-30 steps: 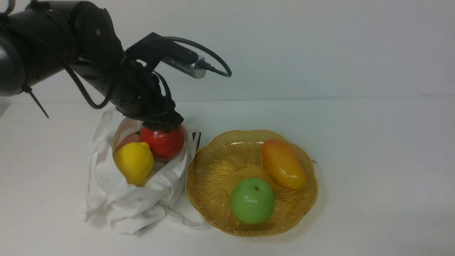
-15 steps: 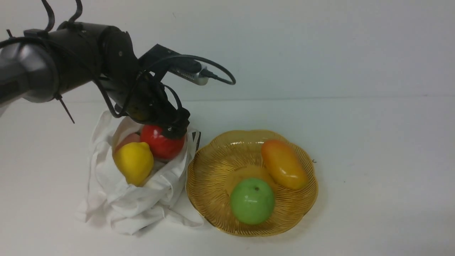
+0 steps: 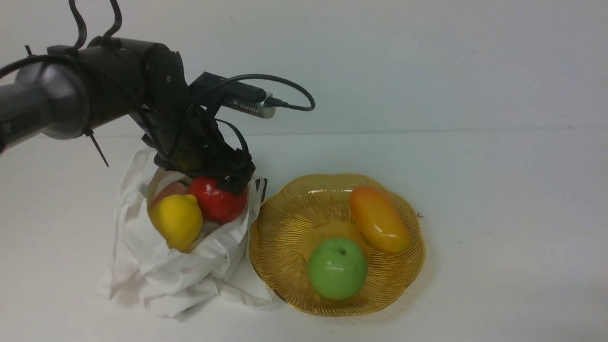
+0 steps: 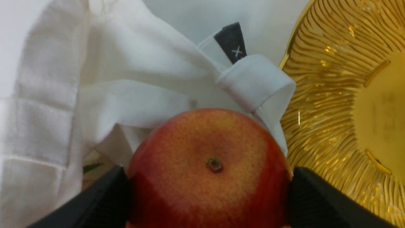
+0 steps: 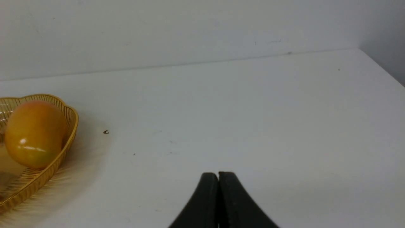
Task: Take the fruit out of the cloth bag on the white table and place them on a plate.
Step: 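Reach into the white bag and grasp the apple with the left gripper, then place the held apple onto the plate with the left gripper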
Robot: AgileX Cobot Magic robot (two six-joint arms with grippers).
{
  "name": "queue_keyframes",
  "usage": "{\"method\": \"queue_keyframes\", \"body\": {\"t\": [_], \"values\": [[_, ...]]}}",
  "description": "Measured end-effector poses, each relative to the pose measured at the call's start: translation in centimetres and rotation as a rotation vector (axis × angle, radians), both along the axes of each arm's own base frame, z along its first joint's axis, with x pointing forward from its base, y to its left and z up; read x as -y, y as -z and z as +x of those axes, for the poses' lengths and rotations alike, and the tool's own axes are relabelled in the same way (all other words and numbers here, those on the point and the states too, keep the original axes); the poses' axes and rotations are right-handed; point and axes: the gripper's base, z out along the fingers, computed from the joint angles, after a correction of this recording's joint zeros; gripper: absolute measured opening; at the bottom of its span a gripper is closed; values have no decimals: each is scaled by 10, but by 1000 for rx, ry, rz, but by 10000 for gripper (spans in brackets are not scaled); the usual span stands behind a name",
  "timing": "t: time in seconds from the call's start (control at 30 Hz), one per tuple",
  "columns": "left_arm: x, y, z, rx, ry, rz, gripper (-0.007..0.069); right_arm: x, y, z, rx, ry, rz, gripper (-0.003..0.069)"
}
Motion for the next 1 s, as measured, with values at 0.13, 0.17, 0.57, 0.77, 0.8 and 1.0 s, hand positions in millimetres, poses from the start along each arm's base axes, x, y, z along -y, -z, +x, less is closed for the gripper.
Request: {"method": "queue_keyframes", "body": {"t": [0.13,0.17,0.57,0.77,0.8,1.0], "values": [[0,-28,-14,32,2,-32,587,0,0,0,0,0,0,-13],[0,-40,-19,59,9,-43,587,0,0,0,0,0,0,-13],[60,-74,-66,115,248,-124,587,0,0,0,0,0,0,-13],[84,-35,-54,51,286,-97,587,0,0,0,0,0,0,-13],[88,-22,-48,38,285,-91,587,0,0,0,0,0,0,-13],[94,17,-31,9,292,-30,587,0,0,0,0,0,0,-13]]}}
